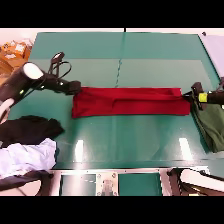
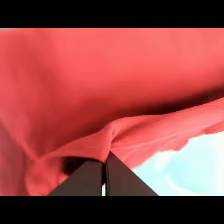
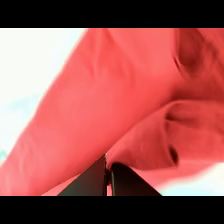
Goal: Fold the shirts.
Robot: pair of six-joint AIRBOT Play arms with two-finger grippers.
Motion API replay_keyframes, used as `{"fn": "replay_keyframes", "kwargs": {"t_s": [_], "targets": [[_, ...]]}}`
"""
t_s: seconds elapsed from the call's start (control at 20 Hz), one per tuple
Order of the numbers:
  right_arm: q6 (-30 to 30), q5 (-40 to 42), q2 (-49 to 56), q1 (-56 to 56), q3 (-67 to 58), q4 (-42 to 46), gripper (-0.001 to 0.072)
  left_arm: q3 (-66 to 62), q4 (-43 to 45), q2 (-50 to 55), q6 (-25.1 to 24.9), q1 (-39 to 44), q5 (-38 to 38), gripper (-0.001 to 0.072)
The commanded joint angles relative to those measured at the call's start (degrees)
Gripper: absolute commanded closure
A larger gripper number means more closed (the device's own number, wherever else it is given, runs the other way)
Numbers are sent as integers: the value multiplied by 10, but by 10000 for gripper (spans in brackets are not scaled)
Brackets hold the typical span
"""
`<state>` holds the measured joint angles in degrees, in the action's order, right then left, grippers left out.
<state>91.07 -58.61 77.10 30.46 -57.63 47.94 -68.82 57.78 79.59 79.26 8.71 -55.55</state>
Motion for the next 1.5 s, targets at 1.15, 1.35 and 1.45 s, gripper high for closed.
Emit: {"fn": "replay_keyframes", "kwargs": {"t_s": [1.15,1.35,1.45], "targets": [[-317,-255,400,63,-334,-74,99,-231,-48,164,-41,-73,-71,93],[-315,-266,401,56,-362,-53,625,-231,-78,164,-43,-73,-82,95],[-308,-275,400,56,-381,-53,691,-231,-88,164,-46,-73,-82,430]]}}
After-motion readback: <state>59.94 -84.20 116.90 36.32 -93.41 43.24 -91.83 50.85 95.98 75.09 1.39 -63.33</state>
